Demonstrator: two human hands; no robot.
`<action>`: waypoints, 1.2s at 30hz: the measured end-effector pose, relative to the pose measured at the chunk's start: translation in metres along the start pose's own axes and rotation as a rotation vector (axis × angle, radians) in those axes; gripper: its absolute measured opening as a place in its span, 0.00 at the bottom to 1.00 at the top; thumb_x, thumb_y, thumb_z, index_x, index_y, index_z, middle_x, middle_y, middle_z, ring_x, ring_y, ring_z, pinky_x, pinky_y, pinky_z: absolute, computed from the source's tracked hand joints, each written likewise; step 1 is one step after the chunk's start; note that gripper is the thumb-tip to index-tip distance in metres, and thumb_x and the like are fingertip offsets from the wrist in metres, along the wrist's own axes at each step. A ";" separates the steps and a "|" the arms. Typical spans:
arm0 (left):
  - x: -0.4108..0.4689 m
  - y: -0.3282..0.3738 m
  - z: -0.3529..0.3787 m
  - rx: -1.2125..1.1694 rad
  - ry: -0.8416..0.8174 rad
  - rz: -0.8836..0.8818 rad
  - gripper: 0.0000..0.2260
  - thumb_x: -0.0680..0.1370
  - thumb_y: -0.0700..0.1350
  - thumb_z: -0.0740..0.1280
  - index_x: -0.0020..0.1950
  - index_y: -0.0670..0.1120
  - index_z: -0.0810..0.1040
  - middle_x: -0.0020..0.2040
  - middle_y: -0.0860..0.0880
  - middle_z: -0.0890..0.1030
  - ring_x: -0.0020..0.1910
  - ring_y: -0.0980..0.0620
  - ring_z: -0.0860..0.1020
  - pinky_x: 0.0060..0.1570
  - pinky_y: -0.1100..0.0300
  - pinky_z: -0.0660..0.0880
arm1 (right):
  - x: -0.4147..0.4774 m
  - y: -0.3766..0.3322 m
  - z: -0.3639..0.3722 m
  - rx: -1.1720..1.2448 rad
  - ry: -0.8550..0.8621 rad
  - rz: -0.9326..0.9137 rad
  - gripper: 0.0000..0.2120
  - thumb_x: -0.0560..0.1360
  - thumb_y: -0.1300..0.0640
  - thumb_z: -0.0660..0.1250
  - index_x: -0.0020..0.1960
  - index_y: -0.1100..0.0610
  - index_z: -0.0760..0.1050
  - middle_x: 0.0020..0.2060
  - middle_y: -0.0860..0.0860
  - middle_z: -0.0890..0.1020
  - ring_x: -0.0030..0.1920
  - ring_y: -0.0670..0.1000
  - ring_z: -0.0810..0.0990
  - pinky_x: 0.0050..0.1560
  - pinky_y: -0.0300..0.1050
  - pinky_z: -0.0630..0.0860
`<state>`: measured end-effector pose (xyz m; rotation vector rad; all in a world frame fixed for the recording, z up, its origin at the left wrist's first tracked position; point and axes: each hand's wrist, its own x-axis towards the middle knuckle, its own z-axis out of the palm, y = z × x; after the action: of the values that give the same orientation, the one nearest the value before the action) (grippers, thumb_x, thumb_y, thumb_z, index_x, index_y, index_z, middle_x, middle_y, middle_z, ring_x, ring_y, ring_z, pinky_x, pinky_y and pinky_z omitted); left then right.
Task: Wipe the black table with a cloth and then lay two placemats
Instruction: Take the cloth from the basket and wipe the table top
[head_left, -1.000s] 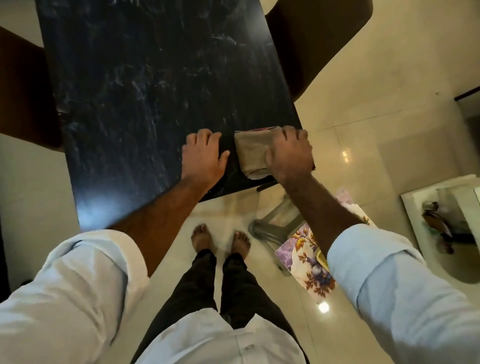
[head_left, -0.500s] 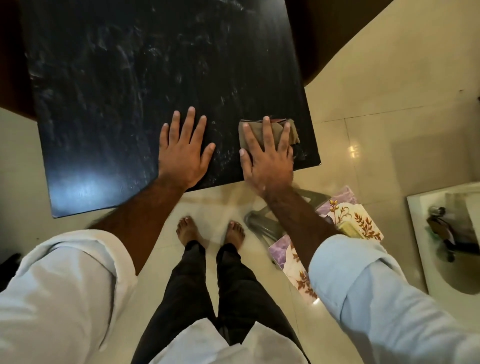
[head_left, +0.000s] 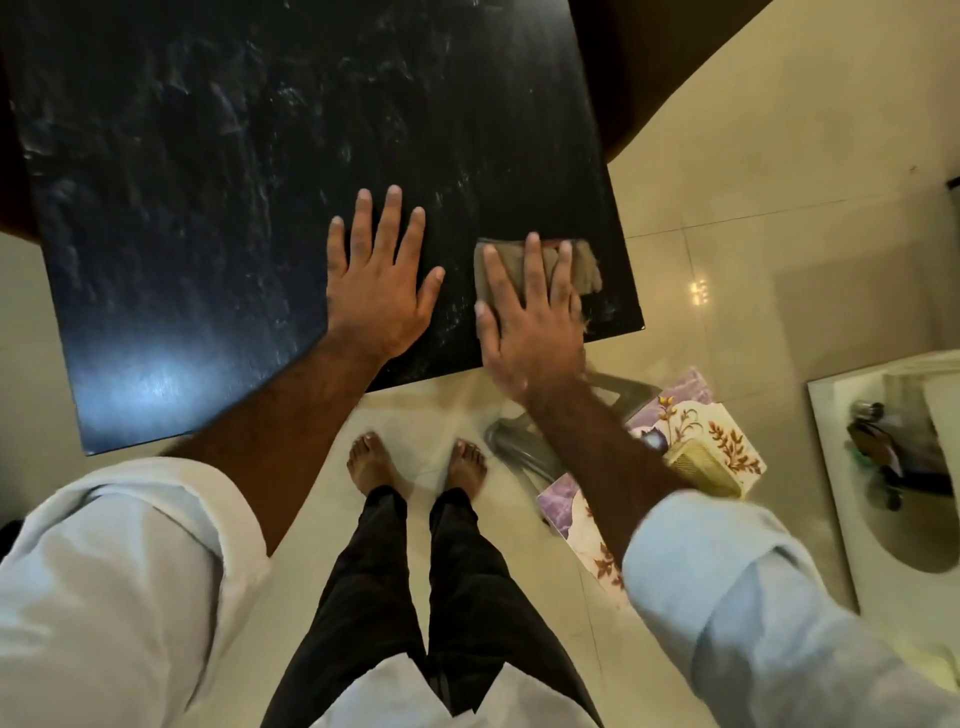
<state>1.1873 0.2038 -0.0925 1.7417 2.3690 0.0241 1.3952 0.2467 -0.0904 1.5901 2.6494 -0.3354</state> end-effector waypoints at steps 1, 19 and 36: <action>0.006 0.003 0.001 0.001 -0.011 0.024 0.35 0.88 0.66 0.50 0.91 0.50 0.49 0.92 0.44 0.44 0.90 0.37 0.44 0.87 0.33 0.46 | -0.008 0.009 0.000 0.000 -0.005 0.026 0.33 0.87 0.35 0.51 0.90 0.40 0.48 0.90 0.55 0.46 0.89 0.67 0.44 0.81 0.74 0.57; 0.015 0.013 0.010 -0.010 -0.037 0.004 0.34 0.89 0.65 0.47 0.91 0.51 0.43 0.92 0.46 0.42 0.90 0.39 0.42 0.87 0.34 0.45 | -0.010 0.055 -0.010 0.004 -0.004 0.045 0.33 0.87 0.35 0.52 0.90 0.40 0.50 0.90 0.53 0.49 0.89 0.66 0.45 0.81 0.75 0.61; -0.001 -0.020 -0.004 -0.013 -0.102 -0.020 0.33 0.89 0.64 0.46 0.91 0.53 0.41 0.91 0.46 0.38 0.90 0.39 0.40 0.87 0.35 0.43 | 0.012 -0.030 0.000 -0.021 -0.027 -0.139 0.33 0.87 0.34 0.51 0.90 0.39 0.50 0.90 0.54 0.49 0.89 0.68 0.45 0.81 0.72 0.63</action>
<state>1.1678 0.1973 -0.0907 1.6715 2.3083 -0.0518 1.3630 0.2431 -0.0864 1.3889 2.7405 -0.3298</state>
